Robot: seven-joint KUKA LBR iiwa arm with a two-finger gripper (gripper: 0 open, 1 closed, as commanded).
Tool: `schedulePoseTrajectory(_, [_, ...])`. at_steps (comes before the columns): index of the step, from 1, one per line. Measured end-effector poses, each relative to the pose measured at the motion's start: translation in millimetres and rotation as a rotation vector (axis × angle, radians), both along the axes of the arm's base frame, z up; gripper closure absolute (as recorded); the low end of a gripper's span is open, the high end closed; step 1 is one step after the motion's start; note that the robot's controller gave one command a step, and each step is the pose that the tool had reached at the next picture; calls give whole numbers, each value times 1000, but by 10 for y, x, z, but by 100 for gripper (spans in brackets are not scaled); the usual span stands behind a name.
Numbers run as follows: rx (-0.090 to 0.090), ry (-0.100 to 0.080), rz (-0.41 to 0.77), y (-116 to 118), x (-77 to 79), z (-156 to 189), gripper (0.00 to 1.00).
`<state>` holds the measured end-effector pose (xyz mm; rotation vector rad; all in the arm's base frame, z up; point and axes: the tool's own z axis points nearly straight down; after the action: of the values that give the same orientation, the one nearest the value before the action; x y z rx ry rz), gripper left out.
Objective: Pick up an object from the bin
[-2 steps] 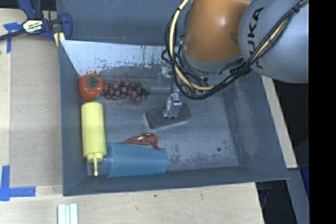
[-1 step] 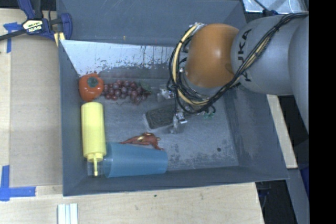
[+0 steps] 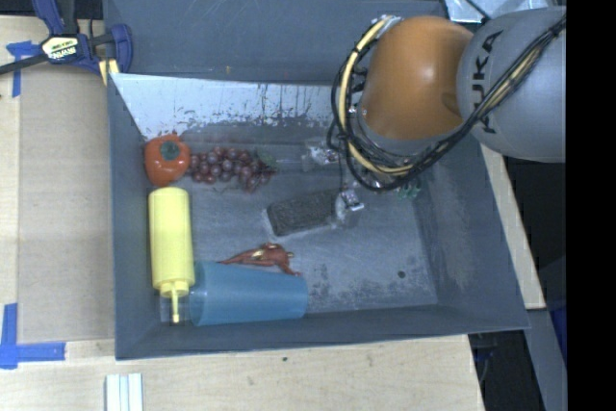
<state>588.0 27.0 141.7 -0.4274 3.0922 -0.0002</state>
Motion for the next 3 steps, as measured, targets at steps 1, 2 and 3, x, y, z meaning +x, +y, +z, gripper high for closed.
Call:
schedulePoseTrajectory(1, [-1,16,-48,84,-20,-649,0])
schedulePoseTrajectory(2, [1,-5,-48,185,36,-708,0])
schedulePoseTrajectory(3, [0,7,-49,95,4,-654,100])
